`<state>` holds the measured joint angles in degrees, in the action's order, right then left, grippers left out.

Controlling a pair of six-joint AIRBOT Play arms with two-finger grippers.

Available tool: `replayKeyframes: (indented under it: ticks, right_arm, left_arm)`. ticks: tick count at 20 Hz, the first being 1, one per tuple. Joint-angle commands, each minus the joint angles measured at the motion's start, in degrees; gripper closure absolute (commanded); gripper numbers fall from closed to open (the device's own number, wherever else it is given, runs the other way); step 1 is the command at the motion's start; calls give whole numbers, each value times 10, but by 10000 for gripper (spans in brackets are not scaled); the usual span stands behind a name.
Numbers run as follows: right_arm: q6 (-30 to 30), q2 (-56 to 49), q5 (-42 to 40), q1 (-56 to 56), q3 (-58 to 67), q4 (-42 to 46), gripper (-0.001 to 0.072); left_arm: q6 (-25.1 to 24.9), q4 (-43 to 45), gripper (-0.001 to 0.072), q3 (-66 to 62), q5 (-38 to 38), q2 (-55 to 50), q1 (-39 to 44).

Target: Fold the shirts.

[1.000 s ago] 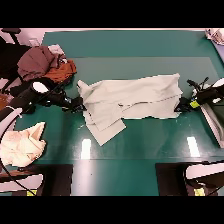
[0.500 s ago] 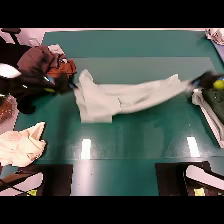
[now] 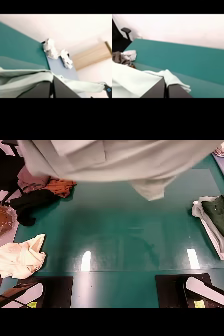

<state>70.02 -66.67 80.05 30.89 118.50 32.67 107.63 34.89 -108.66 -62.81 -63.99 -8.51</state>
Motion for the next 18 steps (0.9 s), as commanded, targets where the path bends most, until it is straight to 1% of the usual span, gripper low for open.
replayKeyframes:
  ticks: [1,2,3,4,5,6,7,8,9,10,11,12,13,14,15,16,17,18]
  right_arm:
    - [47,21,-16,5,10,54,693]
    - [61,31,-14,3,-33,76,693]
    - [73,33,3,-9,-74,106,693]
    - [95,27,19,-31,-106,158,693]
    - [132,13,40,-62,-128,220,693]
    - [156,-5,92,-98,-141,279,693]
    - [156,-18,147,-135,-150,320,693]
    - [156,-21,139,-178,-169,373,693]
    - [156,-26,128,-217,-193,416,693]
    - [155,-30,189,-241,-187,395,693]
    - [135,-19,187,-265,-181,393,693]
    - [124,1,98,-289,-183,429,693]
    - [130,19,42,-293,-172,456,693]
    - [131,39,3,-289,-152,455,693]
    - [130,60,-66,-281,-147,468,694]
    - [153,60,-79,-254,-144,504,694]
    - [205,40,-14,-213,-136,526,694]
    - [233,11,69,-164,-135,508,695]
  left_arm:
    - [114,132,679,-87,-62,0,-3]
    - [113,166,679,-78,-121,-4,-3]
    - [93,188,678,-57,-198,-13,-3]
    - [63,191,678,-28,-268,-26,-3]
    - [24,195,679,12,-332,-41,-3]
    - [22,162,678,55,-393,-52,-3]
    - [-4,76,678,85,-422,-49,-1]
    - [-68,71,679,103,-396,-37,11]
    - [-47,151,679,106,-383,-34,11]
    - [-1,160,678,106,-408,-31,5]
    - [-53,114,678,106,-412,-19,5]
    - [-54,125,679,103,-384,-8,5]
    - [-18,129,678,84,-372,-3,1]
    - [-51,126,679,55,-348,12,7]
    - [-67,200,679,38,-297,29,7]
    - [-24,308,679,38,-265,34,3]
    - [5,354,679,39,-296,20,-13]
    - [-15,345,679,47,-358,-8,-29]
